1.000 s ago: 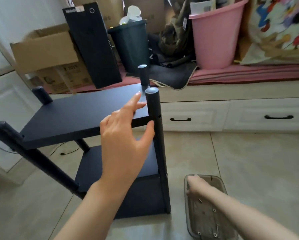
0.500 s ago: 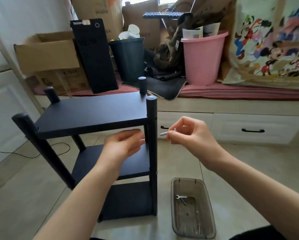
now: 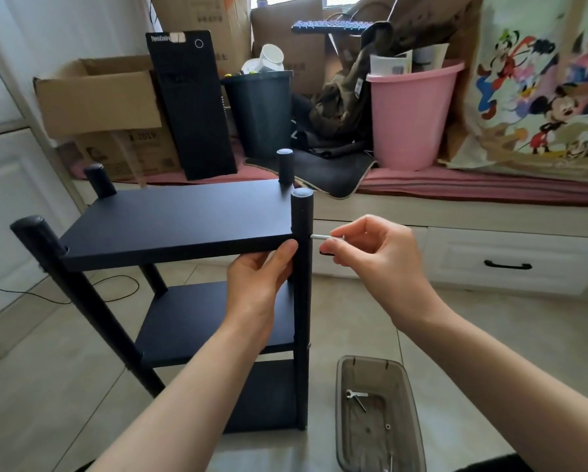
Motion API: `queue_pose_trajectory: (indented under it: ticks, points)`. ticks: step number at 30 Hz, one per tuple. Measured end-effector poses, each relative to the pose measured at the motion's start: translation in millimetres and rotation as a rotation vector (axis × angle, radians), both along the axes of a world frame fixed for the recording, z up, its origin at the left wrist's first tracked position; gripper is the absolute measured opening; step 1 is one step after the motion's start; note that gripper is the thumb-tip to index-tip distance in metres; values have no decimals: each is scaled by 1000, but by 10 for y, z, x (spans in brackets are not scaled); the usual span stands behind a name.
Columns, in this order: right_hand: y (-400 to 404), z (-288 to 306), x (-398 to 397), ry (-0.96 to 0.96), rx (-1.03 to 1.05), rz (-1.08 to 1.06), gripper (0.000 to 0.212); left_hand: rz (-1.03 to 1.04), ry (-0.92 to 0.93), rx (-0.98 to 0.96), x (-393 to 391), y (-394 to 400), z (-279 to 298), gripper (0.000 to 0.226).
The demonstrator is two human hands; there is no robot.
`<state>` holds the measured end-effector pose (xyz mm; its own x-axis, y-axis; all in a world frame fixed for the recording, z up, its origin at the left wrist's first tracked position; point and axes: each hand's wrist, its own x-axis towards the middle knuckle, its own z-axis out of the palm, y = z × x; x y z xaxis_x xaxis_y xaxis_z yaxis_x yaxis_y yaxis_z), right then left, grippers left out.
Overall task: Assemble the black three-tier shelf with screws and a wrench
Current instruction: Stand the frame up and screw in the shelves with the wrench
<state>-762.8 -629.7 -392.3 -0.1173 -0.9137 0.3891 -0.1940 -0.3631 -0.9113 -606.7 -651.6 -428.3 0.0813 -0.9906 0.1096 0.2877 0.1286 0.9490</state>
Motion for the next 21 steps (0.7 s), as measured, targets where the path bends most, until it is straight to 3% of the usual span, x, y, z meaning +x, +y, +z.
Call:
queue_pose_trajectory:
  ticks: [6,10,21]
  points:
    - [2,-58,-10,218,-107,-120,7,-6,-15,6,3,-15,-31,41]
    - [41,-64,71,449,-259,-210,13,-32,-4,-9,3,5,-32,49]
    - [-71,38,165,412,-123,-137,16,-76,4,-7,26,12,-29,43]
